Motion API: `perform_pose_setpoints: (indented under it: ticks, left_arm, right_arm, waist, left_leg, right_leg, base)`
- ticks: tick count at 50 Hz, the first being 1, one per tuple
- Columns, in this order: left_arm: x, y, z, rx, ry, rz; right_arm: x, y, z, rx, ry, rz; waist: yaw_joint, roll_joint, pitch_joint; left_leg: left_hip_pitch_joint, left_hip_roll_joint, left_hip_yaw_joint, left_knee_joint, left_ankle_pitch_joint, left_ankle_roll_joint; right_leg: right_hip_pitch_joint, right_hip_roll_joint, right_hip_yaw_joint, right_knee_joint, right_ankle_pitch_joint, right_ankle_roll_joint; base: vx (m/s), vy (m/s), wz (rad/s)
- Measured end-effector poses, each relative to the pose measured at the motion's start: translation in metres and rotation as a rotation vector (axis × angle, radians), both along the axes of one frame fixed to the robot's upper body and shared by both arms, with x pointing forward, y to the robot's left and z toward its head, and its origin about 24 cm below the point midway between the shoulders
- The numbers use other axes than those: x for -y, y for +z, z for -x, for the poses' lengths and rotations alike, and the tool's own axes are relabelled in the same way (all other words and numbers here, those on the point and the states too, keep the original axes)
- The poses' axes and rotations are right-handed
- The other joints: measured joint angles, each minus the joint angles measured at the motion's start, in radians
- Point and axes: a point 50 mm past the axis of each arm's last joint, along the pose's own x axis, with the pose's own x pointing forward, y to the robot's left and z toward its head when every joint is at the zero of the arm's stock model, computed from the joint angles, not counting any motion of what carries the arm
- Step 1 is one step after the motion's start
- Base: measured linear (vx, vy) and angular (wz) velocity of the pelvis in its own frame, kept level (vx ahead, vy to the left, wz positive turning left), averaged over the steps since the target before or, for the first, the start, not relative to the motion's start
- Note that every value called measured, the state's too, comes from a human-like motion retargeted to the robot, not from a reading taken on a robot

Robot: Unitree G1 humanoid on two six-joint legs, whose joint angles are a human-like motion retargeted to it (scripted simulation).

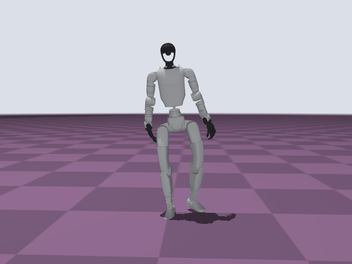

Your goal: In place motions

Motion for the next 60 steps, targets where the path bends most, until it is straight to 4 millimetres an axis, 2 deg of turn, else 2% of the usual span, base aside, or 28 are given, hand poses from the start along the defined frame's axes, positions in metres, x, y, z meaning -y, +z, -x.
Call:
perform_pose_setpoints:
  ticks: [3,5,6,8,10,11,14,17,20,23,25,27,33,35,37,39,40,42,43,44,45,47,48,50,53,55,57,60]
  left_arm:
    - [-0.012,0.008,0.086,-0.245,0.054,-0.059]
    - [-0.012,0.025,0.155,-0.483,0.148,-0.046]
    - [-0.009,0.035,0.183,-0.595,0.212,-0.022]
    - [0.001,0.058,0.231,-0.791,0.363,0.026]
    - [0.015,0.083,0.27,-0.944,0.534,0.072]
    - [0.021,0.093,0.283,-0.994,0.607,0.09]
    - [0.035,0.112,0.308,-1.055,0.782,0.126]
    - [0.045,0.115,0.315,-1.001,0.916,0.123]
    - [0.05,0.104,0.306,-0.909,0.996,0.105]
    - [0.054,0.088,0.29,-0.831,0.99,0.153]
    - [0.05,0.068,0.265,-0.717,0.966,0.2]
    - [0.047,0.055,0.245,-0.639,0.927,0.233]
    - [0.041,0.022,0.183,-0.392,0.851,0.263]
    - [0.043,0.011,0.155,-0.305,0.847,0.276]
    - [0.044,0.003,0.121,-0.224,0.827,0.309]
    - [0.048,-0.004,0.081,-0.152,0.78,0.368]
    - [0.051,-0.006,0.061,-0.115,0.749,0.403]
    - [0.063,-0.008,0.009,0.01,0.69,0.489]
    - [0.071,-0.007,-0.02,0.097,0.662,0.533]
    - [0.08,-0.003,-0.052,0.198,0.637,0.589]
    - [0.09,0.004,-0.085,0.306,0.611,0.652]
    - [0.1,0.026,-0.145,0.46,0.569,0.773]
    - [0.104,0.039,-0.169,0.514,0.537,0.819]
    - [0.103,0.076,-0.225,0.667,0.488,0.911]
    - [0.093,0.148,-0.297,0.932,0.356,0.97]
    - [0.085,0.191,-0.326,1.089,0.289,0.952]
    - [0.08,0.218,-0.341,1.188,0.244,0.901]
    - [0.084,0.246,-0.355,1.273,0.187,0.851]
  right_arm:
    - [-0.015,0.0,-0.053,0.137,-0.069,-0.017]
    - [-0.031,0.006,-0.105,0.292,-0.088,-0.041]
    - [-0.041,0.014,-0.141,0.409,-0.095,-0.068]
    - [-0.059,0.044,-0.216,0.65,-0.096,-0.15]
    - [-0.078,0.09,-0.283,0.886,-0.063,-0.264]
    - [-0.084,0.119,-0.313,1.008,-0.036,-0.308]
    - [-0.086,0.212,-0.379,1.371,0.112,-0.357]
    - [-0.08,0.281,-0.408,1.628,0.252,-0.231]
    - [-0.077,0.306,-0.418,1.745,0.157,-0.118]
    - [-0.085,0.287,-0.413,1.704,0.126,-0.149]
    - [-0.094,0.255,-0.401,1.627,0.142,-0.181]
    - [-0.101,0.215,-0.382,1.51,0.207,-0.201]
    - [-0.105,0.102,-0.297,1.179,0.434,-0.14]
    - [-0.099,0.072,-0.262,1.06,0.456,-0.143]
    - [-0.084,0.047,-0.225,0.932,0.439,-0.147]
    - [-0.064,0.024,-0.18,0.787,0.39,-0.145]
    - [-0.054,0.014,-0.155,0.703,0.356,-0.143]
    - [-0.037,0.001,-0.112,0.571,0.266,-0.106]
    - [-0.029,-0.003,-0.095,0.521,0.22,-0.074]
    - [-0.02,-0.006,-0.077,0.465,0.182,-0.031]
    - [-0.009,-0.007,-0.058,0.407,0.148,0.016]
    - [0.02,-0.004,-0.001,0.22,0.096,0.098]
    - [0.03,0.002,0.032,0.108,0.059,0.118]
    - [0.055,0.019,0.081,-0.075,0.03,0.159]
    - [0.079,0.05,0.145,-0.293,-0.062,0.254]
    - [0.087,0.075,0.187,-0.422,-0.144,0.362]
    - [0.087,0.098,0.222,-0.52,-0.251,0.474]
    - [0.076,0.113,0.25,-0.563,-0.442,0.611]
  waist:
    - [0.114,-0.04,0.011]
    - [0.176,-0.045,0.027]
    - [0.231,-0.049,0.058]
    - [0.338,-0.057,0.134]
    - [0.449,-0.084,0.216]
    - [0.502,-0.096,0.26]
    - [0.62,-0.119,0.377]
    - [0.674,-0.127,0.432]
    - [0.684,-0.125,0.419]
    - [0.649,-0.128,0.319]
    - [0.57,-0.087,0.237]
    - [0.484,-0.069,0.168]
    - [0.223,-0.072,-0.01]
    - [0.145,-0.046,-0.053]
    - [0.076,-0.013,-0.065]
    - [0.019,0.013,-0.059]
    - [-0.011,0.03,-0.053]
    - [-0.007,0.07,-0.009]
    - [-0.011,0.083,0.014]
    - [-0.036,0.101,0.047]
    - [-0.072,0.12,0.085]
    - [-0.163,0.148,0.109]
    - [-0.242,0.193,0.122]
    - [-0.396,0.233,0.168]
    - [-0.547,0.258,0.282]
    - [-0.585,0.253,0.326]
    - [-0.602,0.265,0.325]
    - [-0.559,0.249,0.289]
  left_leg:
    - [-0.287,0.077,-0.138,0.514,0.114,0.081]
    - [-0.473,0.112,-0.22,0.838,0.044,0.087]
    - [-0.546,0.171,-0.199,0.969,0.005,0.116]
    - [-0.674,0.296,-0.153,1.186,-0.069,0.159]
    - [-0.776,0.386,-0.1,1.303,-0.11,0.17]
    - [-0.819,0.384,-0.078,1.308,-0.112,0.162]
    - [-0.938,0.334,-0.047,1.279,-0.095,0.129]
    - [-0.965,0.332,-0.01,1.254,-0.111,0.131]
    - [-0.901,0.334,-0.012,1.255,-0.103,0.121]
    - [-0.759,0.355,-0.003,1.224,-0.108,0.115]
    - [-0.692,0.361,-0.089,1.179,-0.092,0.089]
    - [-0.552,0.307,-0.117,1.037,-0.068,0.069]
    - [-0.1,0.041,-0.172,0.341,0.017,0.024]
    - [0.03,-0.002,-0.197,0.078,-0.013,-0.073]
    - [0.113,0.0,-0.164,-0.093,-0.102,-0.069]
    - [0.136,0.016,-0.147,-0.168,-0.124,-0.047]
    - [0.126,0.016,-0.206,-0.186,-0.113,-0.054]
    - [0.103,0.04,-0.284,-0.193,-0.088,-0.06]
    - [0.113,0.072,-0.213,-0.202,-0.1,-0.06]
    - [0.118,0.08,-0.211,-0.209,-0.101,-0.059]
    - [0.12,0.076,-0.244,-0.214,-0.096,-0.058]
    - [0.12,0.037,-0.228,-0.223,-0.097,-0.024]
    - [0.1,0.056,-0.266,-0.212,-0.101,-0.007]
    - [0.068,0.082,-0.242,-0.189,-0.111,0.023]
    - [0.034,0.129,-0.269,-0.123,-0.137,0.064]
    - [0.015,0.164,-0.257,-0.056,-0.158,0.09]
    - [-0.033,0.195,-0.286,0.013,-0.171,0.103]
    - [-0.022,0.172,-0.287,0.002,-0.174,0.099]
  right_leg:
    - [0.002,-0.036,0.062,-0.004,0.01,0.024]
    - [0.011,-0.026,0.08,-0.003,0.02,0.006]
    - [0.017,-0.017,0.109,0.006,0.02,-0.011]
    - [0.039,0.012,0.163,0.029,0.012,-0.054]
    - [0.066,0.005,0.243,0.07,-0.011,-0.077]
    - [0.073,-0.01,0.278,0.083,-0.009,-0.084]
    - [0.086,-0.064,0.344,0.126,-0.011,-0.097]
    - [0.085,-0.086,0.357,0.167,-0.024,-0.115]
    - [0.094,-0.082,0.338,0.162,-0.03,-0.119]
    - [0.09,-0.07,0.306,0.102,-0.016,-0.102]
    - [0.112,-0.006,0.219,0.066,-0.016,-0.103]
    - [0.139,0.014,0.154,0.031,-0.014,-0.087]
    - [0.183,0.017,0.002,-0.027,-0.03,-0.03]
    - [0.187,0.045,-0.042,-0.033,-0.041,-0.017]
    - [0.185,0.066,-0.097,-0.012,-0.06,-0.007]
    - [0.172,0.07,-0.158,0.049,-0.041,-0.016]
    - [0.161,0.074,-0.194,0.091,-0.001,-0.029]
    - [0.031,0.042,-0.191,0.326,0.218,-0.089]
    - [-0.064,0.003,-0.161,0.481,0.315,-0.13]
    - [-0.159,-0.026,-0.126,0.641,0.345,-0.162]
    - [-0.255,-0.049,-0.088,0.804,0.343,-0.19]
    - [-0.463,-0.22,-0.059,1.133,0.26,-0.242]
    - [-0.571,-0.246,-0.052,1.261,0.222,-0.248]
    - [-0.802,-0.293,0.006,1.452,0.167,-0.255]
    - [-1.042,-0.327,0.004,1.566,0.157,-0.25]
    - [-1.157,-0.295,-0.006,1.559,0.164,-0.245]
    - [-1.198,-0.284,-0.055,1.51,0.17,-0.244]
    - [-1.166,-0.262,-0.095,1.437,0.188,-0.244]
  base:
    - [0.03,-0.21,-0.64]
    - [0.09,-0.12,-0.83]
    - [-0.01,-0.09,-1.34]
    - [-0.09,-0.1,-1.84]
    - [-0.03,-0.12,-2.08]
    - [0.01,-0.07,-1.87]
    - [-0.03,-0.04,-1.1]
    - [0.04,-0.1,-0.26]
    - [0.03,-0.06,0.26]
    - [0.07,0.03,0.76]
    - [0.18,0.07,1.58]
    - [0.22,0.18,1.64]
    - [0.28,0.23,1.36]
    - [0.16,0.21,1.11]
    - [0.05,0.22,1.34]
    - [0.04,0.24,1.57]
    - [0.01,0.21,1.06]
    - [-0.15,0.22,0.05]
    - [-0.38,0.28,-0.26]
    - [-0.46,0.4,-0.09]
    - [-0.27,0.6,-0.08]
    - [0.02,0.62,0.34]
    - [0.06,0.48,1.18]
    - [-0.1,0.39,1.21]
    - [-0.1,0.29,0.93]
    - [0.12,0.04,0.22]
    - [0.2,-0.1,-0.06]
    - [0.04,-0.12,-0.48]
